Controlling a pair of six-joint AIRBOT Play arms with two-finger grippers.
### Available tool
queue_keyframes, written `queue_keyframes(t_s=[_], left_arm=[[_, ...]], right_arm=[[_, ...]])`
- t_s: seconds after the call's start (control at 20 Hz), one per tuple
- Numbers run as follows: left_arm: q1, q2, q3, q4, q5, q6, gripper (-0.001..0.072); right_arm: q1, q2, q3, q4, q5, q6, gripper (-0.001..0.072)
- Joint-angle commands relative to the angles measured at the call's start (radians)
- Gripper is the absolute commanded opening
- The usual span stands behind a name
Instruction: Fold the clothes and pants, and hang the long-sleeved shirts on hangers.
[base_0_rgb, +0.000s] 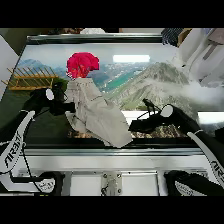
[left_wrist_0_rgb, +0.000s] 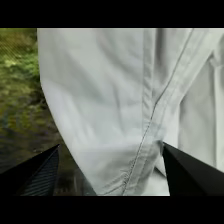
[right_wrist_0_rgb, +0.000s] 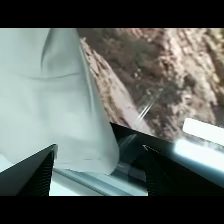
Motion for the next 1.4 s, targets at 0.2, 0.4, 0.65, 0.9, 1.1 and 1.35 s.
queue_keyframes(t_s=[0.2,0.4,0.65,0.9,1.1,1.35], left_arm=[[0.004,-0.026,-0.002,-0.008,-0.011,0.002,0.0672],[0.004,-0.024,-0.002,-0.007,-0.031,0.006,0.0016],[-0.013,0.163,-0.06,-0.122,-0.151,0.082,0.0015],[-0.264,0.449,-0.296,-0.42,-0.093,0.093,0.0016],[-0.573,0.534,-0.373,-0.451,0.063,0.09,0.0017],[-0.571,0.545,-0.294,-0.443,0.171,0.05,0.063]], right_arm=[[0.206,-0.069,-0.024,0.029,-0.175,0.0,0.0583],[0.194,-0.068,-0.004,0.015,-0.193,-0.067,0.001],[-0.077,-0.069,0.338,-0.296,0.034,0.016,0.0003],[-0.332,-0.14,0.761,-0.361,0.021,0.068,0.0003],[-0.345,-0.219,0.907,-0.351,-0.04,0.068,0.0006],[-0.349,-0.205,0.912,-0.269,-0.044,0.058,0.0667]])
